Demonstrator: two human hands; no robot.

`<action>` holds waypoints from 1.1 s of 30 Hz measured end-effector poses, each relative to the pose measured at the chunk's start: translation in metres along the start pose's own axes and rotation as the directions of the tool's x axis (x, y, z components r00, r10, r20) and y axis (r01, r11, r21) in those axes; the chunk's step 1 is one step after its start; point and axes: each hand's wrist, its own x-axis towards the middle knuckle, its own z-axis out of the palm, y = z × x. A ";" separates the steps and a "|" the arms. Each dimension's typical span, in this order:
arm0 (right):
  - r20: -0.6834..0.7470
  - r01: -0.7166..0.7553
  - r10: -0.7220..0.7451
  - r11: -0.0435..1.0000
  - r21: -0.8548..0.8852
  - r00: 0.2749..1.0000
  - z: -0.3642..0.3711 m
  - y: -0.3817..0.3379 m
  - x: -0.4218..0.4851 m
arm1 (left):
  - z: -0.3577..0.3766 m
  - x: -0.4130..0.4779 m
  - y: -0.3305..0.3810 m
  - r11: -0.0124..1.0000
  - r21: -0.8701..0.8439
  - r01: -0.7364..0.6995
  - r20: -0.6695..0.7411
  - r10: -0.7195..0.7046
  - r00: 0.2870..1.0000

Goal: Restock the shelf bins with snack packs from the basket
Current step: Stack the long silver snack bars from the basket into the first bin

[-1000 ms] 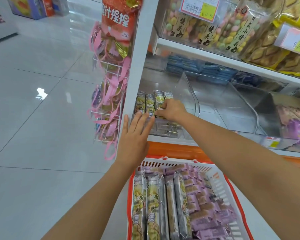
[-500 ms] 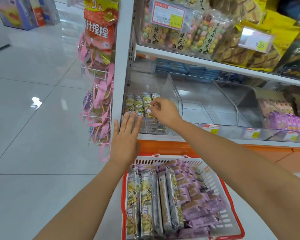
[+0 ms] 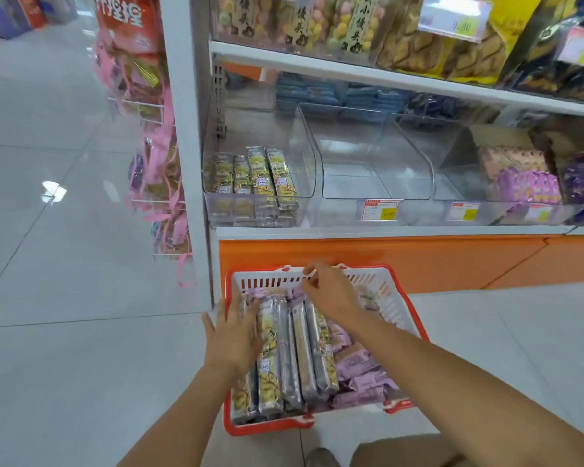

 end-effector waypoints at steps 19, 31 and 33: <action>0.419 -0.359 0.406 0.914 -0.191 0.812 0.060 0.067 -0.039 | 0.041 -0.006 0.001 0.998 0.059 0.008 0.171 -0.018 0.985; 0.288 -0.094 0.046 0.984 0.154 0.956 0.001 0.041 -0.041 | -0.005 0.006 -0.007 0.998 -0.057 -0.040 -0.081 0.035 0.996; 0.292 -0.031 -0.030 0.979 0.202 0.956 -0.014 0.034 -0.038 | -0.022 0.012 -0.008 0.994 -0.080 -0.073 -0.260 0.050 0.964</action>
